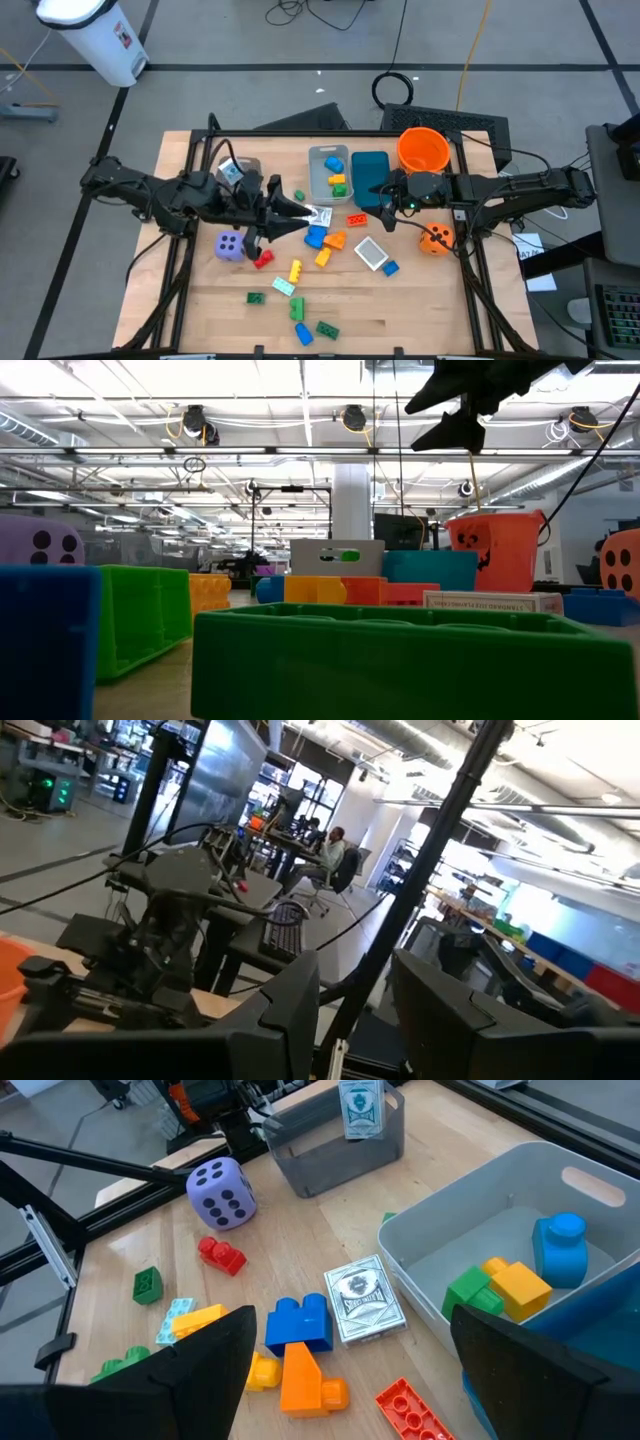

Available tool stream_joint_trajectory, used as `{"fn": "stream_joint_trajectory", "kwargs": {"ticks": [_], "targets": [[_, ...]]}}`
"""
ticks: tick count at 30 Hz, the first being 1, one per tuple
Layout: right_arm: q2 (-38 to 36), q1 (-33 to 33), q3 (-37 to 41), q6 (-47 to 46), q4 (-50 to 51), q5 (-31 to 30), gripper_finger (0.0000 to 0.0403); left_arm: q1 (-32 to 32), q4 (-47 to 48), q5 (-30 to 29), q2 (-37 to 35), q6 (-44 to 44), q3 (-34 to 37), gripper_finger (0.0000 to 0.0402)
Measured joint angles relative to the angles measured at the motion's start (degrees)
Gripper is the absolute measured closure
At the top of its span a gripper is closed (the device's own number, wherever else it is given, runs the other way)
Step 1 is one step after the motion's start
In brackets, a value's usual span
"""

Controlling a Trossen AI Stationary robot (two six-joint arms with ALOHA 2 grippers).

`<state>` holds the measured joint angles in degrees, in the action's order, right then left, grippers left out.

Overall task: Pick & Place Toys
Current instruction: Put the orange dice into the blue bin

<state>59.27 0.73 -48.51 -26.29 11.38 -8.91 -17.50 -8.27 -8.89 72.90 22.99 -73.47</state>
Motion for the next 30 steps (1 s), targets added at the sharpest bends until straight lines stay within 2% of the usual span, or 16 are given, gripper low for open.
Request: {"fn": "stream_joint_trajectory", "kwargs": {"ticks": [6, 10, 12, 17, 22, 30], "targets": [[0.0, 0.0, 0.0, -0.01, 0.0, -0.02, 0.0078, -0.52, -0.02, 5.21, -0.17, 1.72, 0.0, 0.027], [0.0, 0.0, -0.01, -0.01, -0.01, -0.01, 0.0078, -4.27, 1.36, 5.6, -3.01, 1.1, 0.03, 0.027], [-0.01, 0.0, 0.0, 0.0, 0.0, 0.0, 0.0078, -6.66, 2.83, 3.7, -4.39, -0.16, -0.15, 0.027], [0.0, 0.0, 0.0, -0.02, -0.02, 0.0, 0.0078, -14.6, 6.97, -5.57, -6.59, -5.01, 0.04, 0.027], [-0.01, 0.0, 0.0, -0.01, 0.0, -0.01, 0.0078, -21.15, 7.3, -10.24, -6.93, -8.01, 0.0, 0.027], [-0.01, 0.01, 0.0, -0.01, 0.0, 0.0, 0.0078, -25.11, 10.07, -15.75, -6.21, -8.84, 0.0, 0.027]]}}
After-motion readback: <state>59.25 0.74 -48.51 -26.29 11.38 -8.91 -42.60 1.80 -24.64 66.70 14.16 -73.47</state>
